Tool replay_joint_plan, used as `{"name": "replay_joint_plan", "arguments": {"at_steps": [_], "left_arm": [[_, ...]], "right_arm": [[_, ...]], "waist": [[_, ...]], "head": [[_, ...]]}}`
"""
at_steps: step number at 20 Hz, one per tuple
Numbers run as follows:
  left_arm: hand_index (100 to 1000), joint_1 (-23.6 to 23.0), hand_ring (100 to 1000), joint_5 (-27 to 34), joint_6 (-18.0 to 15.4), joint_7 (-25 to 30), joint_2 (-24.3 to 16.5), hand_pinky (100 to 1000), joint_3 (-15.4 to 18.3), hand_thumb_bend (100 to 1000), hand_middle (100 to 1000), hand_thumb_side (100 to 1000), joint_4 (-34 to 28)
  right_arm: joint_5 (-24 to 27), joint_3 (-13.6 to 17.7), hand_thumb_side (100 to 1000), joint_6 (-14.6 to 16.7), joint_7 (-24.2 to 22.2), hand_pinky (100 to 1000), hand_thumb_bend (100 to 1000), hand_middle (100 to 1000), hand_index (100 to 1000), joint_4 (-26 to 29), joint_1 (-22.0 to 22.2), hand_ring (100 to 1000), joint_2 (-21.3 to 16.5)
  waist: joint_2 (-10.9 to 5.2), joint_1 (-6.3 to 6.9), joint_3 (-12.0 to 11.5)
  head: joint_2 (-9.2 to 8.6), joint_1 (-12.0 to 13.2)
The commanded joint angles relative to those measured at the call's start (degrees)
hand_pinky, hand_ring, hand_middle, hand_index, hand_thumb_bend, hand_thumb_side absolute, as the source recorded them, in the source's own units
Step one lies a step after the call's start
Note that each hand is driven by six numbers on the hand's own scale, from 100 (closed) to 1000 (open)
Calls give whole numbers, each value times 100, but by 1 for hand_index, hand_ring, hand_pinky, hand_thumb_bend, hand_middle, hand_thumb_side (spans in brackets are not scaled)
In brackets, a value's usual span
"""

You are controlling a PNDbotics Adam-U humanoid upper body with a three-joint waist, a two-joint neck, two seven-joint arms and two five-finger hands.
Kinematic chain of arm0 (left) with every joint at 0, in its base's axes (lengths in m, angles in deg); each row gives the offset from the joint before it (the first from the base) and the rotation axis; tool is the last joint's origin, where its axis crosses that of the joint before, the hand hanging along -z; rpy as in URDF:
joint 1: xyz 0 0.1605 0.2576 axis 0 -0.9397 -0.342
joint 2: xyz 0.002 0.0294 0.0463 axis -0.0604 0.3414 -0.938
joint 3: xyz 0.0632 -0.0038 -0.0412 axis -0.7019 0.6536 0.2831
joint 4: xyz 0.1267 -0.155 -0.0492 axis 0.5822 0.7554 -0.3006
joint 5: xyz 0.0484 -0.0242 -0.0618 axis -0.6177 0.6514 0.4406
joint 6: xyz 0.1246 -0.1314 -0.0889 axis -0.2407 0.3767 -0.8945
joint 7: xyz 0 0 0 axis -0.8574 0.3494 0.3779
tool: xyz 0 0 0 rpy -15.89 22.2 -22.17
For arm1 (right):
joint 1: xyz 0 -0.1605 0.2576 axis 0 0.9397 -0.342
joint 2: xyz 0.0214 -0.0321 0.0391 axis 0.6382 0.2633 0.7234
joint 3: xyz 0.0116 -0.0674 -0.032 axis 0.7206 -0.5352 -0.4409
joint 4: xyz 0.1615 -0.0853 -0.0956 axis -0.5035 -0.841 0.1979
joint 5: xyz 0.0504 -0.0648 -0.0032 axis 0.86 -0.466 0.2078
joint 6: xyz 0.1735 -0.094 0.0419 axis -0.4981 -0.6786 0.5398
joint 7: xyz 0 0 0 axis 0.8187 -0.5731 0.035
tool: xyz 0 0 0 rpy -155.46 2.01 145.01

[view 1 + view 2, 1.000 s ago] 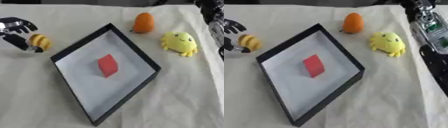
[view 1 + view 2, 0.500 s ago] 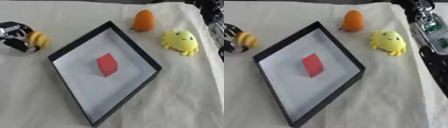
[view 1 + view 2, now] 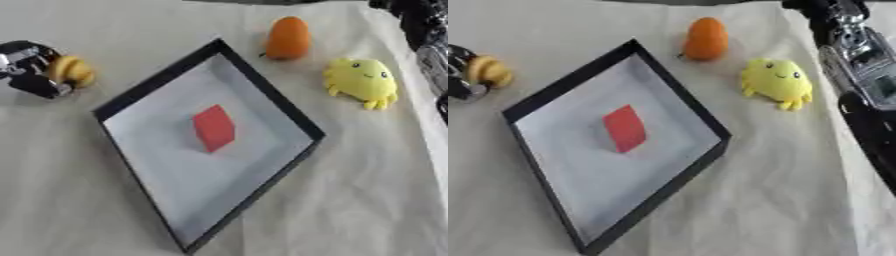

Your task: Pick up objects on the table and place them in the box.

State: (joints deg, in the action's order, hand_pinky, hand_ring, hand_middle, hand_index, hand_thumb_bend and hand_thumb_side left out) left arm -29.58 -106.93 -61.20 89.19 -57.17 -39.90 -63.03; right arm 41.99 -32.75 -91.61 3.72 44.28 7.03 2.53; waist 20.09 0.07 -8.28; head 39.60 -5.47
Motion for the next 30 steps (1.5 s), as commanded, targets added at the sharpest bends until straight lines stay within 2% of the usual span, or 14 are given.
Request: {"name": "replay_joint_plan", "arguments": {"at_steps": [1, 7, 12, 17, 21, 26, 30], "left_arm": [[714, 82, 751, -79, 18, -274, -120, 808, 34, 100, 681, 155, -140], [697, 113, 743, -51, -27, -309, -215, 806, -70, 100, 670, 100, -660], [697, 113, 734, 179, -109, -89, -380, 798, -316, 100, 667, 100, -1651], [700, 67, 730, 665, -265, 402, -630, 799, -838, 100, 668, 100, -3087], [699, 83, 729, 1303, -153, 900, -748, 799, -1316, 100, 669, 100, -4007], [702, 192, 730, 1629, 61, 1298, -647, 800, -1837, 109, 673, 100, -4515], [708, 254, 732, 1628, 60, 1516, -514, 800, -2229, 138, 679, 100, -4675]], "right_arm": [[-30, 78, 606, 25, -9, 865, 228, 823, 913, 31, -68, 799, -127], [-30, 93, 608, 33, -17, 865, 224, 823, 913, 0, -6, 799, -153], [-14, 91, 609, 37, -34, 865, 220, 823, 913, -11, 22, 798, -164], [-20, 85, 610, 27, -44, 866, 217, 824, 913, -11, 22, 798, -201], [-36, 67, 610, 17, -67, 866, 215, 823, 913, -9, -6, 798, -216], [-52, 23, 611, 2, -111, 867, 214, 824, 913, -15, -61, 798, -183], [-69, 2, 613, -1, -136, 867, 213, 824, 913, -17, -97, 798, -155]], "waist": [[-20, -71, -1], [-118, -47, -43], [-229, -10, -76], [-332, 40, -111], [-386, 79, -91], [-394, 114, -41], [-373, 141, -17]], "head": [[-11, -45], [74, -117], [140, -163], [193, -193], [212, -178], [211, -141], [215, -118]]}}
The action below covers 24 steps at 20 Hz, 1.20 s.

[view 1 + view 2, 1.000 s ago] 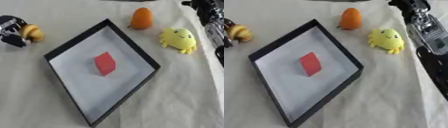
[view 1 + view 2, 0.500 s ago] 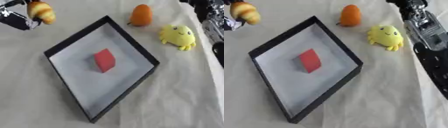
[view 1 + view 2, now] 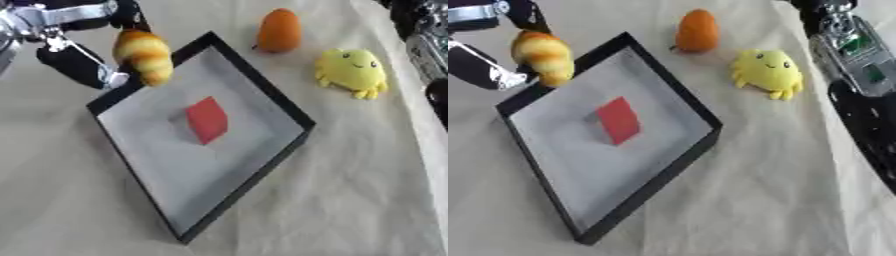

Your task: Pick up objects on the table and place them in the box.

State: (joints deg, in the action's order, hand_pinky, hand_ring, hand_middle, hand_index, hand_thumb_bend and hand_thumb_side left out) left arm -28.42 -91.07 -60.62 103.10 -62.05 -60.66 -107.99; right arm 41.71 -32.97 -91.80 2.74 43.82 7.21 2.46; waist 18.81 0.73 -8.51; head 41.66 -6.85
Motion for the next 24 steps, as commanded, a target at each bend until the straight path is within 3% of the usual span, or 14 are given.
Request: {"name": "replay_joint_plan", "arguments": {"at_steps": [1, 8, 10, 12, 15, 18, 24], "left_arm": [[709, 143, 733, 27, -15, 174, -8, 801, -244, 143, 681, 100, -232], [728, 41, 741, -141, -84, 407, -2, 806, -787, 215, 698, 110, -151], [750, 8, 751, -217, -126, 435, 17, 815, -841, 256, 715, 149, -49], [819, -22, 790, -299, -196, 489, 49, 837, -858, 359, 770, 212, 61], [902, -54, 852, -374, -300, 507, 64, 892, -822, 568, 842, 382, 132], [902, -99, 853, -408, -331, 413, 4, 892, -701, 582, 841, 386, 27], [878, -364, 835, 29, -76, 22, -381, 881, -42, 455, 816, 373, -821]], "right_arm": [[-45, 23, 613, 17, -40, 867, 212, 824, 913, 27, -118, 798, -148], [-51, 19, 613, 22, -40, 867, 213, 824, 913, 22, -127, 798, -145], [-50, 18, 613, 22, -40, 867, 214, 824, 913, 22, -124, 798, -144], [-49, 16, 613, 22, -43, 867, 214, 824, 913, 24, -125, 798, -139], [-50, 16, 612, 23, -48, 867, 216, 824, 913, 30, -120, 798, -143], [-57, 17, 610, 20, -52, 867, 219, 824, 913, 34, -105, 798, -159], [-101, 24, 597, 24, -65, 867, 236, 825, 913, 98, -71, 799, -277]], "waist": [[-239, 81, 9], [-199, 99, 30], [-196, 95, 27], [-195, 86, 27], [-204, 72, 24], [-226, 61, 16], [-283, 41, -35]], "head": [[13, 19], [8, 17], [5, 18], [3, 24], [12, 22], [28, 19], [77, -30]]}}
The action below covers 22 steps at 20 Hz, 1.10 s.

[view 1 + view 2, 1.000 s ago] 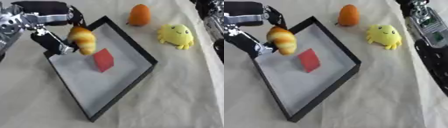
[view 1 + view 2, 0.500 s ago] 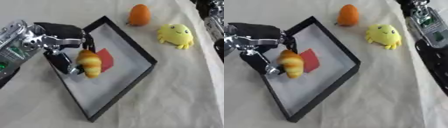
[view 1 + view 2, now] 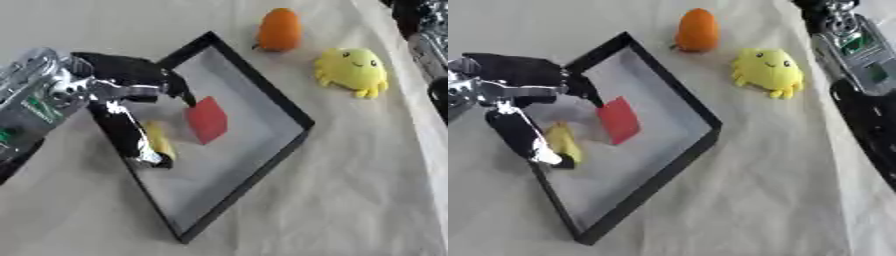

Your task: Pick up objects on the table and place them in the box.

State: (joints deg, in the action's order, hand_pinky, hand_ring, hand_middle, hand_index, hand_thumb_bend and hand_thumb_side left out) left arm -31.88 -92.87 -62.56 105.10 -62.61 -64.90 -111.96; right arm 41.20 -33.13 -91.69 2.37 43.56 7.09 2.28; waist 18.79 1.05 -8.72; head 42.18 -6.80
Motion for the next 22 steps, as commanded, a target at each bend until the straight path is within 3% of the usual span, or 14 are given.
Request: {"name": "replay_joint_plan", "arguments": {"at_steps": [1, 7, 12, 16, 22], "left_arm": [[872, -138, 832, 344, 217, -294, -450, 880, 575, 424, 812, 381, -614], [855, -1219, 825, 837, 948, -1405, -1160, 876, 1889, 373, 800, 447, -1259], [852, -1988, 825, 1181, 1382, -2667, -1223, 877, 2749, 364, 797, 488, -1287], [847, -2371, 825, 1454, 1540, -3446, -1168, 877, 3033, 371, 795, 512, -1288], [841, -2733, 824, 1744, 1549, -4175, -1107, 875, 3327, 380, 790, 530, -1288]], "right_arm": [[-68, 42, 588, 11, -38, 867, 251, 825, 913, 144, -49, 800, -296], [-203, 70, 569, -18, -135, 867, 279, 825, 911, 326, 100, 801, -552], [-400, 102, 531, -66, -301, 871, 314, 829, 910, 409, 210, 813, -748], [-858, 81, 517, -91, -818, 874, 341, 830, 909, 386, 346, 827, -1042], [-1767, 63, 485, 72, -2230, 879, 379, 834, 903, 550, 530, 833, -1732]], "waist": [[-287, 4, -23], [-283, -46, -101], [-264, -126, -161], [-246, -197, -206], [-226, -283, -190]], "head": [[33, -58], [46, -195], [-2, -211], [-24, -203], [-24, -181]]}}
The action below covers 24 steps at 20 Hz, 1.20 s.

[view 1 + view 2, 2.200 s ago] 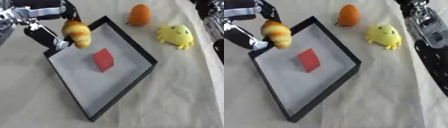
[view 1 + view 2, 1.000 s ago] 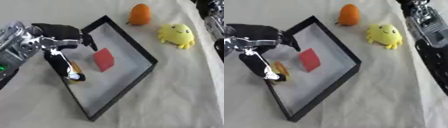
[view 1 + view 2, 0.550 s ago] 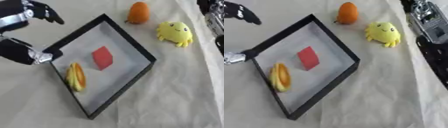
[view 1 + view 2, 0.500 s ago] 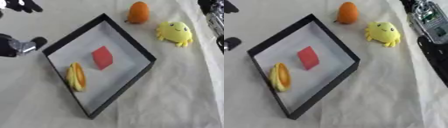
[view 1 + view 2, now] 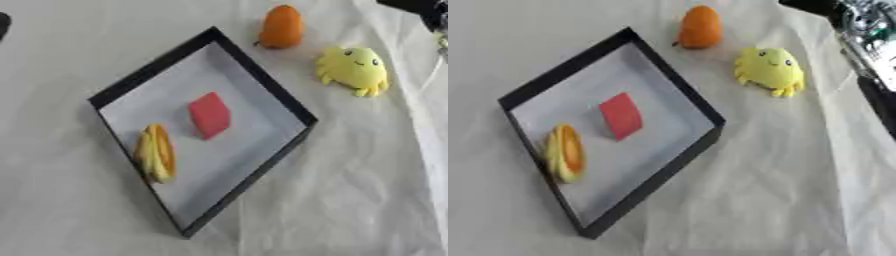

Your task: Pick up objects on the table and place them in the box.

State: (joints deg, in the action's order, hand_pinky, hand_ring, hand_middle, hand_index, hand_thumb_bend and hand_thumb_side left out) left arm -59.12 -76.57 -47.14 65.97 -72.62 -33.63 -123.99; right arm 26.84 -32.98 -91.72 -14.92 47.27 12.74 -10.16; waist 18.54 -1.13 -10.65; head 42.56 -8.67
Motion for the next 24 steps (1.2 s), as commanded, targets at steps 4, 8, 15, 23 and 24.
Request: {"name": "replay_joint_plan", "arguments": {"at_steps": [4, 8, 15, 23, 24], "left_arm": [[839, -104, 823, 270, 8, -589, -54, 875, 325, 387, 786, 544, -85], [838, -133, 821, 350, 26, -688, -63, 875, 344, 390, 784, 561, -85], [836, -127, 819, 378, 39, -709, -81, 874, 337, 386, 781, 574, -85], [834, -102, 816, 392, 63, -715, -65, 872, 328, 391, 776, 581, -85], [833, -97, 816, 393, 71, -714, -60, 872, 323, 393, 775, 581, -85]], "right_arm": [[-767, -40, 459, 220, -1541, 882, 433, 839, 901, 328, 7, 846, -923], [-899, -123, 448, 307, -2126, 883, 418, 848, 905, 447, 60, 855, -1224], [-1007, -262, 392, 273, -2461, 883, 458, 856, 906, 532, 189, 864, -1512], [-954, -440, 288, 146, -2371, 874, 508, 848, 902, 559, 360, 854, -1712], [-959, -467, 275, 117, -2345, 871, 510, 842, 899, 546, 359, 849, -1712]], "waist": [[-201, -96, 14], [-203, -102, 0], [-189, -120, -16], [-171, -152, -12], [-169, -153, -17]], "head": [[-54, -8], [-67, -29], [-96, -48], [-126, -83], [-131, -87]]}}
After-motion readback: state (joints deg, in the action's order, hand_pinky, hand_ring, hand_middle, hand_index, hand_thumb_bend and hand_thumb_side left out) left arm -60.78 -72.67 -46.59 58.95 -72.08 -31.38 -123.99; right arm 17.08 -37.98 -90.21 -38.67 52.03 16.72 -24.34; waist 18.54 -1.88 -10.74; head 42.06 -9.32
